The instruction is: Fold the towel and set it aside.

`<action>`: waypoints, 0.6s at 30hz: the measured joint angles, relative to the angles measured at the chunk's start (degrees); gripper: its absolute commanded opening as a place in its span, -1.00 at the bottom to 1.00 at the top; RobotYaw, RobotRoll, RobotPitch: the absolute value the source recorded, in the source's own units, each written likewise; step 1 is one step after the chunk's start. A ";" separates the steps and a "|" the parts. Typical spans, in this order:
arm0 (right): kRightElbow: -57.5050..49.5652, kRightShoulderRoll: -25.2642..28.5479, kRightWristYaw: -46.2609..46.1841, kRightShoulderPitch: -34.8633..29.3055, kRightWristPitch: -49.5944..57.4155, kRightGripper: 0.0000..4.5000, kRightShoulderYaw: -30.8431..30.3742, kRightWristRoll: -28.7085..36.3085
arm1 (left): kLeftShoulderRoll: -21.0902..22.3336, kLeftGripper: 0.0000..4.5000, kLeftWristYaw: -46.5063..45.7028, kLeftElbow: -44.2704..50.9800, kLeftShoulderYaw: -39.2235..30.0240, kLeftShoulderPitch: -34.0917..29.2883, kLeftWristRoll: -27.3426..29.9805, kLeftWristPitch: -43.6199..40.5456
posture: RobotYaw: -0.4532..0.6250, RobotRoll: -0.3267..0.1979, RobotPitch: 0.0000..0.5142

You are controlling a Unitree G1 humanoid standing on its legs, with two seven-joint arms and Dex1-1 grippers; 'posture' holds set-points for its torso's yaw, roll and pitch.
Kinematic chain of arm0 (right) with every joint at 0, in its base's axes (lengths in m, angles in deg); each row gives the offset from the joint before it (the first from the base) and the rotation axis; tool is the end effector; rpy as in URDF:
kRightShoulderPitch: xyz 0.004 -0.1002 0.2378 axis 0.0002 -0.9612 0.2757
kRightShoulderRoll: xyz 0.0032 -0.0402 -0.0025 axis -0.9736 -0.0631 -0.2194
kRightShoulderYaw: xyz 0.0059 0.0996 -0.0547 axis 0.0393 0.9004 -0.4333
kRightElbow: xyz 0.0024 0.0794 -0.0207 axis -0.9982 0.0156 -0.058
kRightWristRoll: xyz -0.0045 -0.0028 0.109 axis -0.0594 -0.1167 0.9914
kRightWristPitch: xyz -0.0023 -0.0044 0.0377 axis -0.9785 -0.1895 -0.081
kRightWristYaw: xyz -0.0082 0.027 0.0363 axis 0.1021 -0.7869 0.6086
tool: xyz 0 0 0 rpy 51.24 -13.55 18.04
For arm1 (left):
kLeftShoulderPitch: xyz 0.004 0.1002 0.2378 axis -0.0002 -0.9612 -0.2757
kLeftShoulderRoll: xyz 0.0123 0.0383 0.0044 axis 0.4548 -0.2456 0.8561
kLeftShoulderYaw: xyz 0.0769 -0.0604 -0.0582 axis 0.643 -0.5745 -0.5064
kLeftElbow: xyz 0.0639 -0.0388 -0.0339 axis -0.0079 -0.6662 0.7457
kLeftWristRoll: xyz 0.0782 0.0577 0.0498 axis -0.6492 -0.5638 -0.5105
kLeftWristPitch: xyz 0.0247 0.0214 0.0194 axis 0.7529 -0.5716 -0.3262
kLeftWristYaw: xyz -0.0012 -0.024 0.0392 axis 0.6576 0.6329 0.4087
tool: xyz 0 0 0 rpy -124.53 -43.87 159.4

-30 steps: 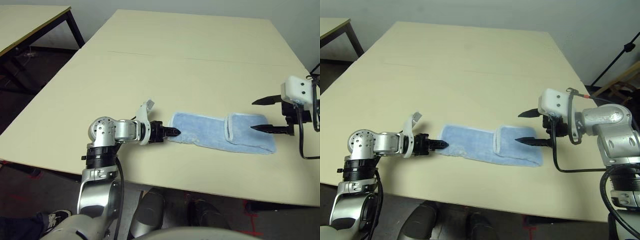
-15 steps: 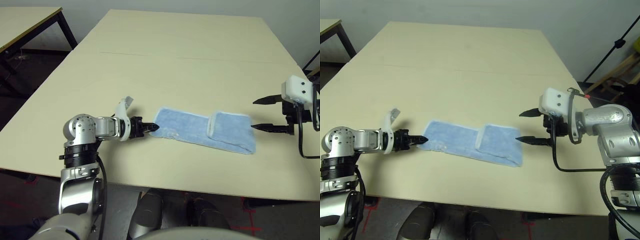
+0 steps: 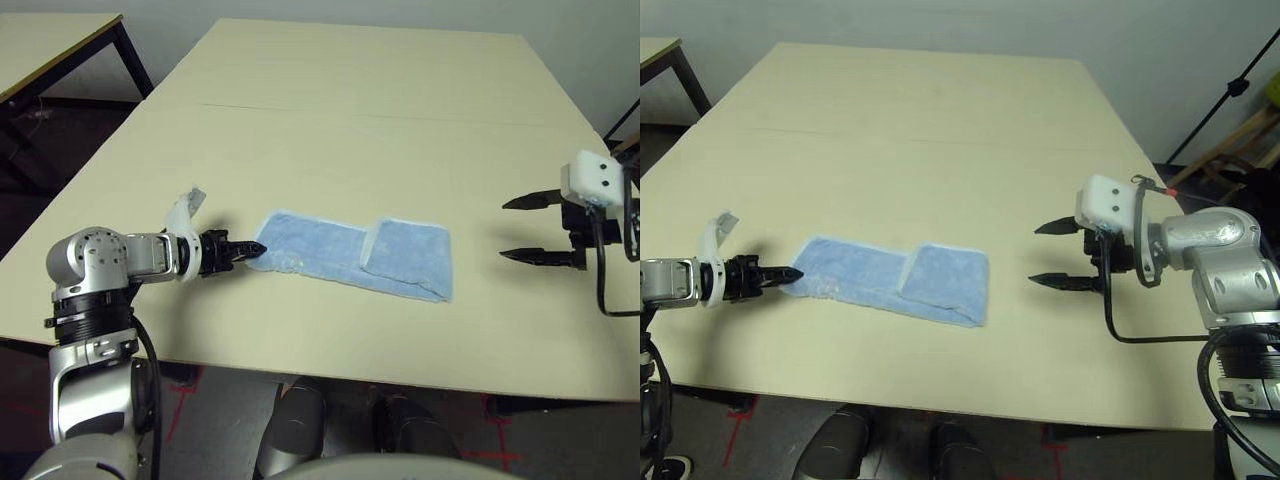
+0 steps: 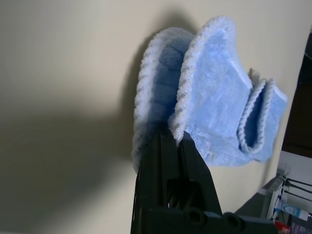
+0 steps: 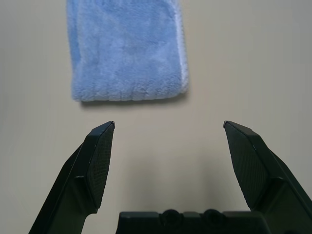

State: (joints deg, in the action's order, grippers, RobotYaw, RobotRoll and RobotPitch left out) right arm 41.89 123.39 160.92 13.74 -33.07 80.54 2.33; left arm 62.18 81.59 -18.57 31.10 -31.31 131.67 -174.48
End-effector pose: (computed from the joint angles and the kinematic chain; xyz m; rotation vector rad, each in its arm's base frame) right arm 0.2679 -0.3239 0.2261 -0.7024 0.3616 1.1332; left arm 0.2649 0.2801 0.1549 -0.5561 0.8673 -0.4954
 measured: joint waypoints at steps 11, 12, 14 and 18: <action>-1.09 0.89 1.97 -0.91 1.33 1.00 0.08 1.10 | -0.40 -0.96 2.54 5.81 5.56 7.59 11.20 0.02 | 0.21 0.25 -0.47; -0.99 1.08 2.00 -0.96 1.34 1.00 0.09 1.09 | -1.52 -0.96 2.25 5.86 6.25 9.42 12.09 0.03 | 0.21 0.25 -0.47; -1.00 1.25 2.08 -0.98 1.34 1.00 0.10 1.10 | -4.05 -0.96 1.83 6.24 8.09 12.43 13.92 0.03 | 0.20 0.25 -0.47; -0.73 3.04 2.56 -1.39 1.57 1.00 0.34 1.16 | -9.52 -0.96 1.27 5.53 12.65 16.94 14.62 0.04 | 0.16 0.25 -0.49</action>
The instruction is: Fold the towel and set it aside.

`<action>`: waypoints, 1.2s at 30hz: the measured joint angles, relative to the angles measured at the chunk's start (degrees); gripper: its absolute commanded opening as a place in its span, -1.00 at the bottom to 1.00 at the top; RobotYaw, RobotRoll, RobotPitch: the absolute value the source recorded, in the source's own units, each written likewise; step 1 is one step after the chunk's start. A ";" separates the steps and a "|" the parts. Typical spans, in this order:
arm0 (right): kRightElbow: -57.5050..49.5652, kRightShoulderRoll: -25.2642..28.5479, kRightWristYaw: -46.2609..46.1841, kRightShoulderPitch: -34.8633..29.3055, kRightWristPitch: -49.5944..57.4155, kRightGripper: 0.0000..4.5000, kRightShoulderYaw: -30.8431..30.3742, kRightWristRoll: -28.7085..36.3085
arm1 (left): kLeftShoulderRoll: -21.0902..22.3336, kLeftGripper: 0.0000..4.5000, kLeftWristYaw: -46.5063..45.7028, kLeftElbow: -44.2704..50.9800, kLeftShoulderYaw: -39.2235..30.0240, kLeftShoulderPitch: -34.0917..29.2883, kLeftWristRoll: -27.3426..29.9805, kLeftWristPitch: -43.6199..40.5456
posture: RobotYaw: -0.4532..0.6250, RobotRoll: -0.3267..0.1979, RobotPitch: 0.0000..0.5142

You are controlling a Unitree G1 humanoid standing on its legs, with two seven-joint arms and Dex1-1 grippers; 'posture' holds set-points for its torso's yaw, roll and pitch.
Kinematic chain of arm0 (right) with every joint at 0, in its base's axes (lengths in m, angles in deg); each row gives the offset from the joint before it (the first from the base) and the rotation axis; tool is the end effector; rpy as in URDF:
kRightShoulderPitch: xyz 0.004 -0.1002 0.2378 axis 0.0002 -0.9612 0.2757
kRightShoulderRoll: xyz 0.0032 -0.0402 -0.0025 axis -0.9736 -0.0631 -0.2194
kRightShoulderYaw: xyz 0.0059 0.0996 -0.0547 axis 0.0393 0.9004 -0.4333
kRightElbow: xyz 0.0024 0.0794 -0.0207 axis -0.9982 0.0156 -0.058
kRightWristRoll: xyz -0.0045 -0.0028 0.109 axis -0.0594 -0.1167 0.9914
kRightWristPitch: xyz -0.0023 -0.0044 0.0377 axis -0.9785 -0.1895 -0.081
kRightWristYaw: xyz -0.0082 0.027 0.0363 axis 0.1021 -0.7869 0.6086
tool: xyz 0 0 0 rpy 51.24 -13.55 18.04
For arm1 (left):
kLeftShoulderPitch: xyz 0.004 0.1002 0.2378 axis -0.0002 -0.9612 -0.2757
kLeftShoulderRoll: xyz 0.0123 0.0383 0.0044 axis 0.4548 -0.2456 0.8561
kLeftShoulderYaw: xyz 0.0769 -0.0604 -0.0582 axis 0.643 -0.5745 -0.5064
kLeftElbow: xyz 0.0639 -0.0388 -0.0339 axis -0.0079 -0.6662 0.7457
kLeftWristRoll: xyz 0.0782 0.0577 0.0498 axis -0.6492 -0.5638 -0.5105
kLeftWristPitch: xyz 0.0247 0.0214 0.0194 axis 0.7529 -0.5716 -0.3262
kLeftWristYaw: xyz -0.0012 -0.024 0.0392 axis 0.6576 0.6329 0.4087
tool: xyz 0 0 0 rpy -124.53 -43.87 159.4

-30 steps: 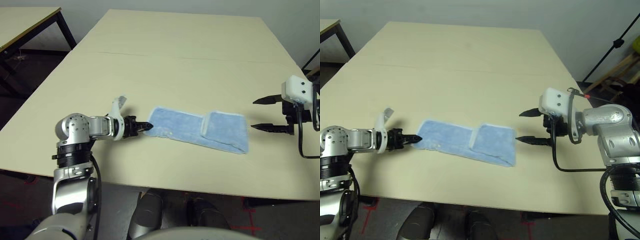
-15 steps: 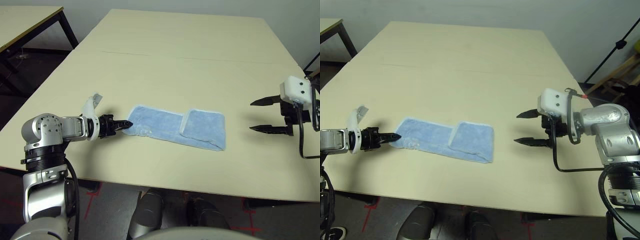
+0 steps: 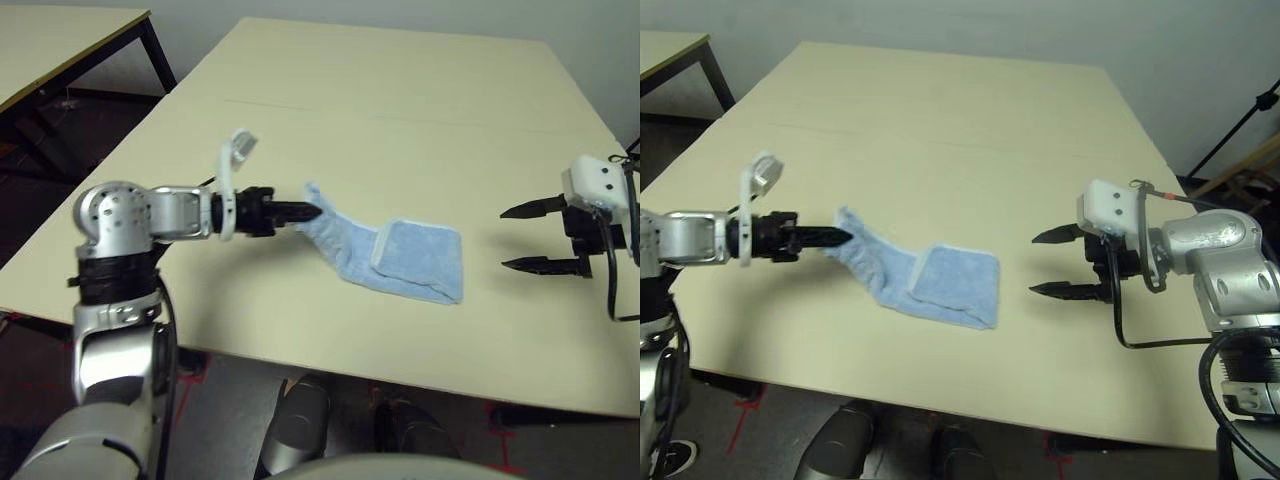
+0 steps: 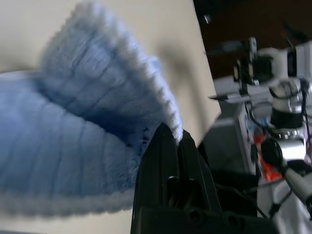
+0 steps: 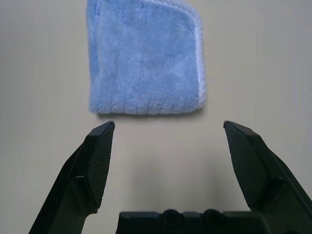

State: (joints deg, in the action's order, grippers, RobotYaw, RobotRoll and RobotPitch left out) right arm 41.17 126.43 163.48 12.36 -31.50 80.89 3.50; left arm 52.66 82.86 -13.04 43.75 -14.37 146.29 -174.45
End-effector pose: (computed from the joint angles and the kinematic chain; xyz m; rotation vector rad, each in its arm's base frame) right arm 0.2615 -0.3310 0.2318 -0.6954 0.4231 1.1517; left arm 0.2961 0.1756 0.2179 -0.3933 0.7094 -1.1089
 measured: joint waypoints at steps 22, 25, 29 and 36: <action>-5.68 3.77 -1.21 -7.52 6.64 1.00 5.05 4.38 | -15.39 -0.55 23.59 -18.54 28.86 11.63 -23.46 19.09 | 0.07 0.25 -0.48; -5.30 3.90 -0.82 -7.63 6.89 1.00 5.04 4.41 | -13.74 -0.12 26.77 -14.64 30.78 10.70 -23.52 17.88 | 0.09 0.25 -0.48; -4.18 3.88 -0.55 -5.97 6.85 1.00 4.56 4.37 | -14.45 0.47 26.15 -14.37 28.98 10.75 -23.82 17.12 | 0.14 0.25 -0.48; -1.43 3.39 0.59 -2.11 5.93 1.00 2.21 3.82 | -15.81 0.99 23.02 -11.71 19.75 14.72 -22.70 12.54 | 0.18 0.25 -0.50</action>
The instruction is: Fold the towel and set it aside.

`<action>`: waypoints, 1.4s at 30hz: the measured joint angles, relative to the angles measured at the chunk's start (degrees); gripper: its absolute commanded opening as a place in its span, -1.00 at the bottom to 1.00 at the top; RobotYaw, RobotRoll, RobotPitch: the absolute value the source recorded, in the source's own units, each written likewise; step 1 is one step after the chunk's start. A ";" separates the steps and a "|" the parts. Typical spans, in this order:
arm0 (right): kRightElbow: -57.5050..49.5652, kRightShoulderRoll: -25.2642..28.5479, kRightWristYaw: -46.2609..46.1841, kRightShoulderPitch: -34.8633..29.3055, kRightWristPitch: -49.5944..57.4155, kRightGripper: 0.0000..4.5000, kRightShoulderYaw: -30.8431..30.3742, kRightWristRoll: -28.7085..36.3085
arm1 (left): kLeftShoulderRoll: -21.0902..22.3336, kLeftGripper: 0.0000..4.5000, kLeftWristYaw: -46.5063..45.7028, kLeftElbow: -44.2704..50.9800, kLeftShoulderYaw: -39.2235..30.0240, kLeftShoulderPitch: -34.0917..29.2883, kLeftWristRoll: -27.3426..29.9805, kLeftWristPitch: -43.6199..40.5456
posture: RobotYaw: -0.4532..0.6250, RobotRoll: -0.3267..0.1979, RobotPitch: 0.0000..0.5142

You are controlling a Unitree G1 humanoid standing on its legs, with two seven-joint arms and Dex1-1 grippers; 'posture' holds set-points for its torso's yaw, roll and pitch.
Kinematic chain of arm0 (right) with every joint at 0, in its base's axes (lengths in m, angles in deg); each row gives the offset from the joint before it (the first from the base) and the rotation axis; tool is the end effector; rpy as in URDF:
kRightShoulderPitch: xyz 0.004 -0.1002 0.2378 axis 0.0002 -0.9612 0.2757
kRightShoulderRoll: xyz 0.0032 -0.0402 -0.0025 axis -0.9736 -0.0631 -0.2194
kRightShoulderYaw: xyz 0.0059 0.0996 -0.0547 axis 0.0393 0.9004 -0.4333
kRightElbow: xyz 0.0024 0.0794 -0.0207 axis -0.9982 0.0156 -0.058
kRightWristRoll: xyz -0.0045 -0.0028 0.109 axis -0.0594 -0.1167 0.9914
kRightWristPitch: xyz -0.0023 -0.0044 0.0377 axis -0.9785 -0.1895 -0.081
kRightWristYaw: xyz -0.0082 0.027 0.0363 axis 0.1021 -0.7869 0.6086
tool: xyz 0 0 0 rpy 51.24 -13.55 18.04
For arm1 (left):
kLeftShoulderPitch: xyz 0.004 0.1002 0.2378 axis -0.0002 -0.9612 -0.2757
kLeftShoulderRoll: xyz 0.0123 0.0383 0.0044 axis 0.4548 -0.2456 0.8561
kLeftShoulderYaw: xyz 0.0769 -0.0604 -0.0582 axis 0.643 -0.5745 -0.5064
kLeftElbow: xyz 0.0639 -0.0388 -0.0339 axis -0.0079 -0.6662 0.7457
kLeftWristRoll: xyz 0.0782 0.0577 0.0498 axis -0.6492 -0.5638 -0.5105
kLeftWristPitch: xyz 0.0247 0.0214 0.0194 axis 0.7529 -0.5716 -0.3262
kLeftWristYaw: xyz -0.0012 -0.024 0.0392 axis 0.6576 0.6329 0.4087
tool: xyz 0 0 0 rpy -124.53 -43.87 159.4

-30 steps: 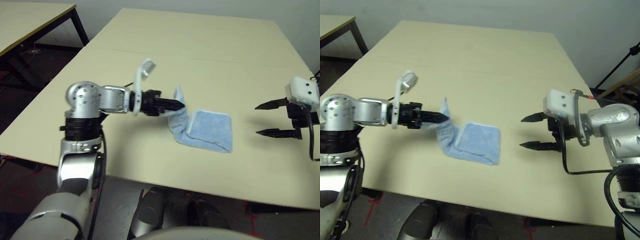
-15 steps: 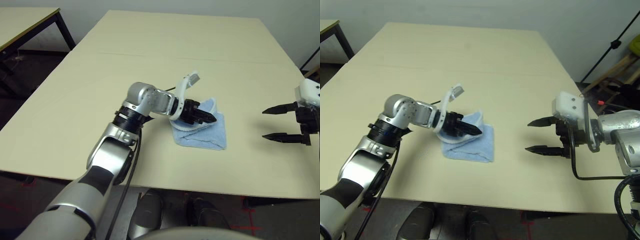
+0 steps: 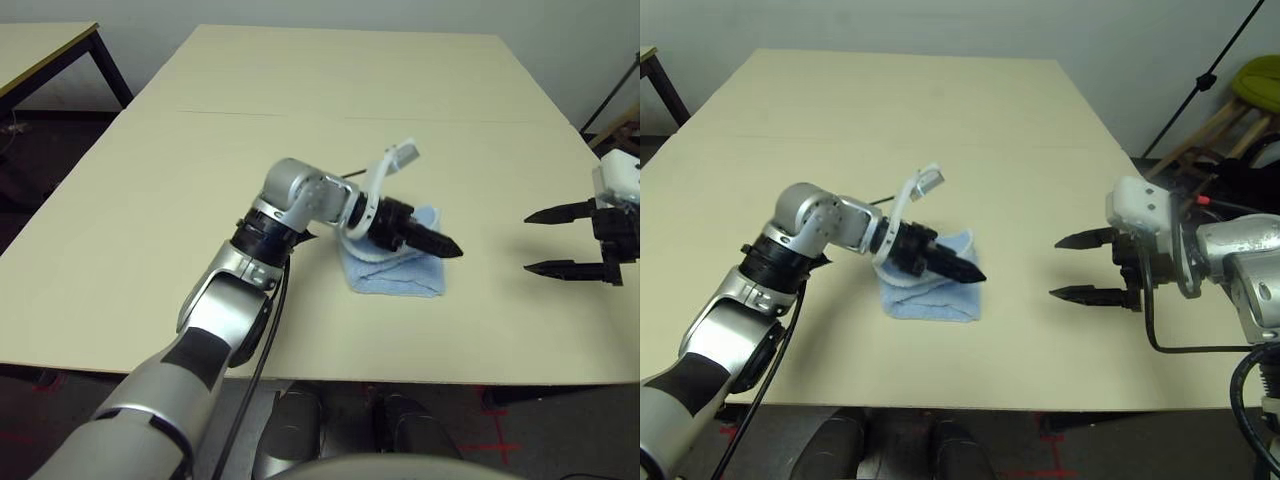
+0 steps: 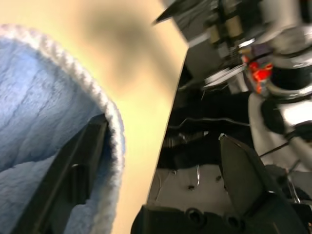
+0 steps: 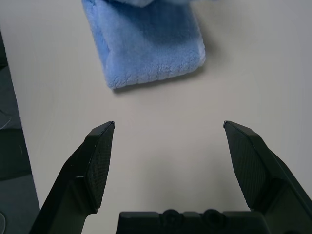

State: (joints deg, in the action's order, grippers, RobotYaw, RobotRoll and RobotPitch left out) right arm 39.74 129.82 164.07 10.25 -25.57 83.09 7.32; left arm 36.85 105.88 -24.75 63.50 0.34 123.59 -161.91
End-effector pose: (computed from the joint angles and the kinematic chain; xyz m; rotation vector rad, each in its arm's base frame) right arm 0.2518 -0.3414 0.2398 -0.6098 0.4695 1.1214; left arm 0.3229 0.0565 0.2289 -0.1890 0.7124 -1.4563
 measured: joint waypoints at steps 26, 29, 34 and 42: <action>-0.62 -0.58 -1.07 -1.87 0.06 1.00 -0.70 -0.06 | 4.22 0.99 8.15 1.03 21.26 0.31 -17.06 18.62 | 0.12 0.25 -0.51; -0.61 -0.58 -1.08 -1.08 0.06 1.00 -0.71 -0.06 | 2.95 0.99 9.22 1.00 18.96 1.81 -16.83 18.68 | 0.13 0.25 -0.51; -0.51 -0.58 -1.08 -0.82 0.05 1.00 -0.71 -0.07 | 5.63 0.99 9.55 1.21 11.51 3.66 -15.54 16.53 | 0.14 0.25 -0.53; 0.12 -0.53 -0.93 -0.49 -0.45 1.00 -0.72 -0.14 | 22.12 0.99 8.96 11.27 -0.26 -5.23 -11.21 5.05 | 0.16 0.25 -0.57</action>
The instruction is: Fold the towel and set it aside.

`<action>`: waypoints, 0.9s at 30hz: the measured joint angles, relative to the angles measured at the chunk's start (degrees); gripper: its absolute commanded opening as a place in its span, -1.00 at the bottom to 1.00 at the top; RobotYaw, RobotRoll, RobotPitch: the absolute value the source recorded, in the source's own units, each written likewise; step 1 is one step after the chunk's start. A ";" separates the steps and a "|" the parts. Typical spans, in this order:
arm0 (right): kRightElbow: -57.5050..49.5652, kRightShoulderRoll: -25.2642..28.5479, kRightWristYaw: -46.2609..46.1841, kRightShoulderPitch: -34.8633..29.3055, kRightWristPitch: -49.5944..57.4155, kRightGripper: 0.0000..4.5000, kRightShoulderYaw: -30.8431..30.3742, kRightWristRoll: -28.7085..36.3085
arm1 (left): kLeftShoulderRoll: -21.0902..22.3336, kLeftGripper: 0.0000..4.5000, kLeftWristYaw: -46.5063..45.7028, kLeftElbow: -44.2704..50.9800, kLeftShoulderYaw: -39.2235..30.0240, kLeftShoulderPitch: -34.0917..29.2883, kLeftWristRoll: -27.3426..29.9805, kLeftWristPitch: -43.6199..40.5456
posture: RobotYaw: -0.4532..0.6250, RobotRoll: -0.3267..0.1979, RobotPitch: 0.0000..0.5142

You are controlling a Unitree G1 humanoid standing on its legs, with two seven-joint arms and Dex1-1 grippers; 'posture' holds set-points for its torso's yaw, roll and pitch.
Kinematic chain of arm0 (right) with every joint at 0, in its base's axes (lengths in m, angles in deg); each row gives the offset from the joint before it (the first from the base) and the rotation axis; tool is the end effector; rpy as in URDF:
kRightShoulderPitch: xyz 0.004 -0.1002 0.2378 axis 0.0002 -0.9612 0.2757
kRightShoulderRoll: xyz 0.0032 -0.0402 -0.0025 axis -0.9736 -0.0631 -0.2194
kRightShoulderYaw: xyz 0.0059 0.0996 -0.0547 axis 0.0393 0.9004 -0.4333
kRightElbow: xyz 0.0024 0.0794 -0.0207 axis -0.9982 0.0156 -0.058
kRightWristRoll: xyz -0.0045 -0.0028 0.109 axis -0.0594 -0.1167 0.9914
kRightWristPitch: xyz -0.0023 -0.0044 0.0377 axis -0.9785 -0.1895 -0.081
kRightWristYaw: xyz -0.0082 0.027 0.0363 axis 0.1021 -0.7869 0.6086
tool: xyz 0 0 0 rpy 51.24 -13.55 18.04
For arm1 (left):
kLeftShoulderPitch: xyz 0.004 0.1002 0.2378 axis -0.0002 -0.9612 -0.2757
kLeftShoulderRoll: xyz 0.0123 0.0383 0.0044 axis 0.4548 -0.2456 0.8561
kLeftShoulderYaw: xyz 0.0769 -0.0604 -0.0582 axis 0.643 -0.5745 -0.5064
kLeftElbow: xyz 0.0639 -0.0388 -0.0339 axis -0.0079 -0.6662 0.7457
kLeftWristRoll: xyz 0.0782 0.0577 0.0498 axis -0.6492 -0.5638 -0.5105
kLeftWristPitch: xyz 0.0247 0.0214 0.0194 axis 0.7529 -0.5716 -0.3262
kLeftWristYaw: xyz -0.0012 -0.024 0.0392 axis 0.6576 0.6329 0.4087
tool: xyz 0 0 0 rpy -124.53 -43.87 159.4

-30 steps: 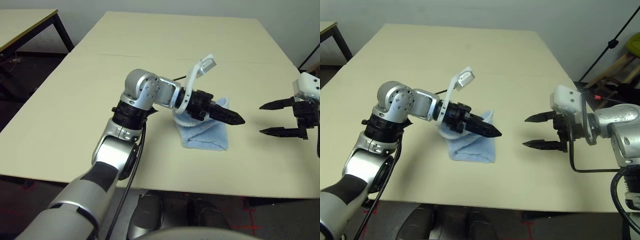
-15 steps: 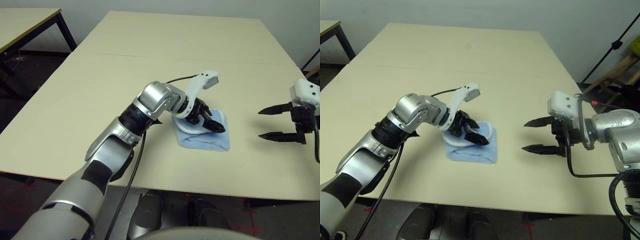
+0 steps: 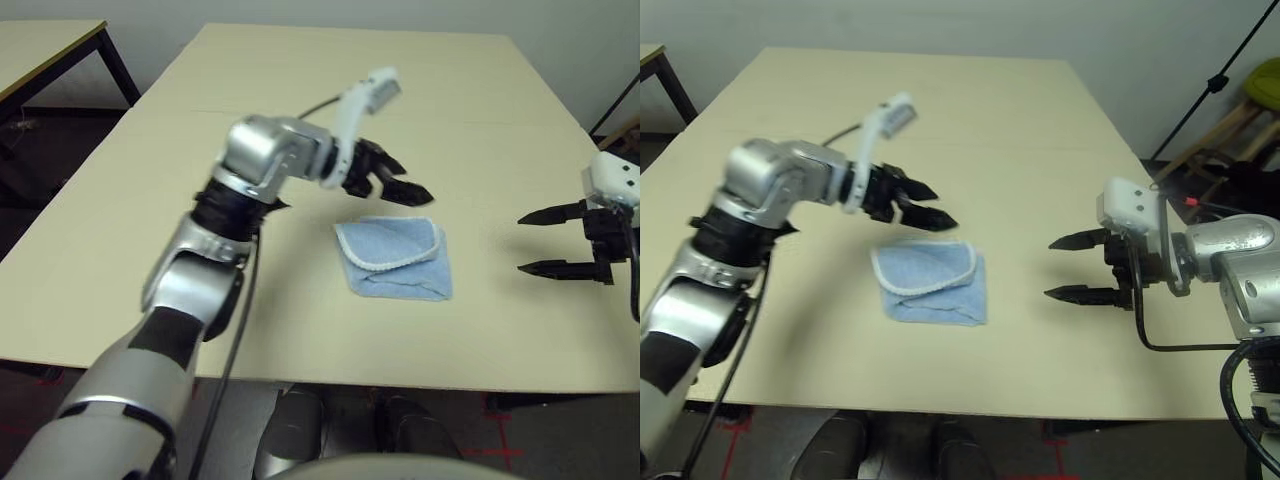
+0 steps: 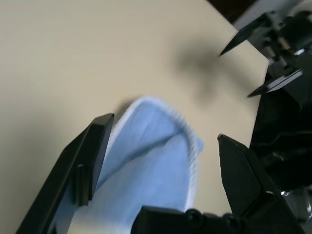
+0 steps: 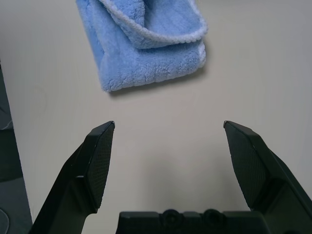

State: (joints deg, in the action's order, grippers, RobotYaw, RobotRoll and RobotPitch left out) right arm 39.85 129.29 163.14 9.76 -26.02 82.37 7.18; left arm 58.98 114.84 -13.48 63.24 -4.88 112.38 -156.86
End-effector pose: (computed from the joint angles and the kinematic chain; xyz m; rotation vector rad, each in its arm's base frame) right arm 0.2528 -0.3401 0.2338 -0.6054 0.4744 1.1196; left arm 0.3204 0.1603 0.2523 0.0710 0.5618 -1.1349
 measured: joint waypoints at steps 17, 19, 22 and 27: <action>2.74 0.15 1.14 2.76 -2.10 1.00 -0.37 -1.47 | -4.15 0.99 -6.86 4.45 -11.30 -11.43 8.92 -17.32 | 0.16 0.25 -0.57; 2.57 0.21 1.14 2.32 -2.09 1.00 -0.34 -1.46 | -5.44 0.99 -7.36 3.85 -11.18 -10.93 9.55 -17.57 | 0.16 0.25 -0.57; 2.25 0.46 1.13 1.08 -2.02 1.00 -0.17 -1.44 | -5.56 0.99 -7.89 3.17 -9.87 -10.79 9.98 -17.53 | 0.13 0.25 -0.55; 0.99 0.86 0.89 -0.36 -1.35 1.00 0.56 -1.24 | -5.24 0.99 -8.29 0.96 -6.53 -10.80 9.89 -17.09 | 0.11 0.25 -0.54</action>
State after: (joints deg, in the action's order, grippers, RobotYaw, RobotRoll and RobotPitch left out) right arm 40.85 130.15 164.03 9.40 -27.38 82.93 5.94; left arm 53.74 106.55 -12.52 56.71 -15.68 122.27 -173.95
